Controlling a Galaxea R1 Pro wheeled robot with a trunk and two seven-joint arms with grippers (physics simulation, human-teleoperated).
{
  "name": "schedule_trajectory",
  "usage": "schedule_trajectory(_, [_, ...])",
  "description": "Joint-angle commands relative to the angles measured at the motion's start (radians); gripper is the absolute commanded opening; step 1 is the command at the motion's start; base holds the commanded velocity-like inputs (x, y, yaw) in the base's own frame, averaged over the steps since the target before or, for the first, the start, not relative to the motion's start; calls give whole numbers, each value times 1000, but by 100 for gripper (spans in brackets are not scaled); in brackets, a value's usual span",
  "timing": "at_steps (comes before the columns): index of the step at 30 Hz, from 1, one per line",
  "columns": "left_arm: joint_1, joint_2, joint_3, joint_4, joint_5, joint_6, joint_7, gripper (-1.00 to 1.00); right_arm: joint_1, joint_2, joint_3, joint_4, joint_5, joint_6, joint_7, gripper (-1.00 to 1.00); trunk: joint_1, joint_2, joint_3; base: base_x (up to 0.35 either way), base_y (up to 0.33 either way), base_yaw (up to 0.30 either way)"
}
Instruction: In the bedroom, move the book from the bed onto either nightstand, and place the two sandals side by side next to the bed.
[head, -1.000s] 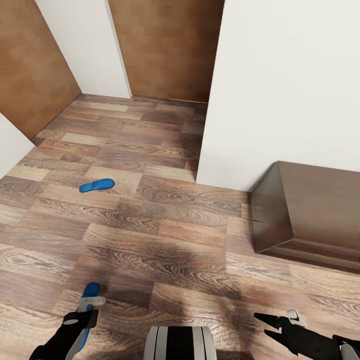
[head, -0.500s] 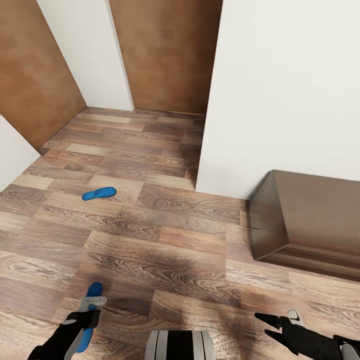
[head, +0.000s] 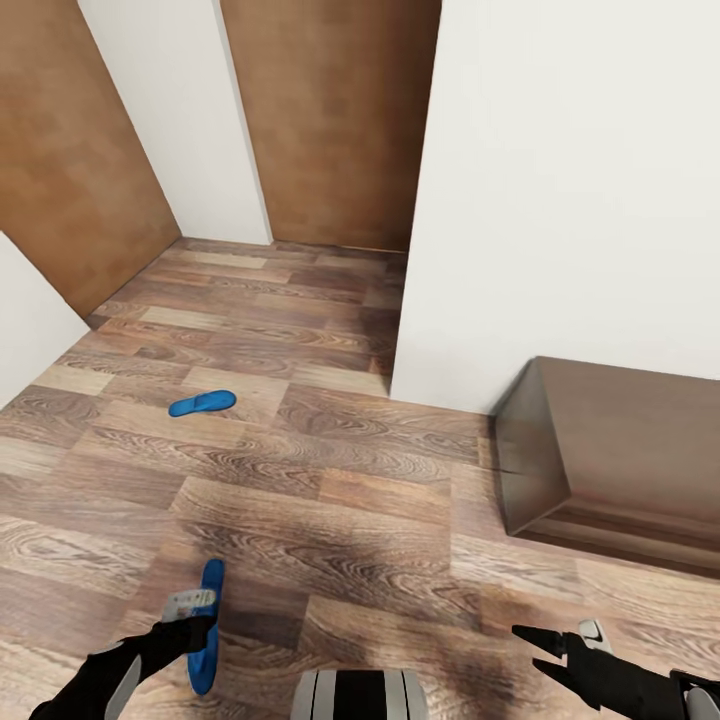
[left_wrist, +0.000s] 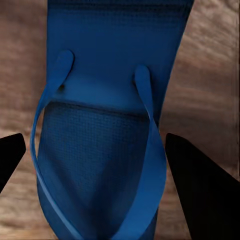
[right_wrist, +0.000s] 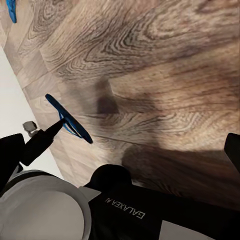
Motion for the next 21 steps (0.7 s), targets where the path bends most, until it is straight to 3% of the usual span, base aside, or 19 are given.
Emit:
schedule_trajectory(1, [0, 3, 10, -2, -12, 6, -33, -100, 0, -1, 0, 1, 3, 2, 4, 100, -1, 0, 3, 0, 0, 0])
schedule_trajectory(6, [0, 24, 11, -2, -12, 9, -135, -100, 4, -4, 0, 56, 3, -68, 7, 100, -3, 1, 23, 0, 0, 0])
schedule_trajectory(11, [0, 51, 11, -2, -10, 10, -226, -100, 11, -4, 1, 267, 4, -363, 11, 100, -5, 2, 42, 0, 0, 0])
schedule_trajectory(15, [0, 70, 14, -1, -10, 10, -319, -100, 10, -4, 2, 380, 6, -508, 11, 100, -7, 3, 57, 0, 0, 0])
schedule_trajectory(17, [0, 81, 47, 0, -9, 10, -352, -100, 11, -4, 2, 425, 14, -604, 12, 100, -8, 4, 65, 0, 0, 0])
schedule_trajectory(21, [0, 84, 100, 0, -11, 10, -386, -100, 12, -4, 3, 461, 67, -672, 13, 100, -10, 5, 81, 0, 0, 0])
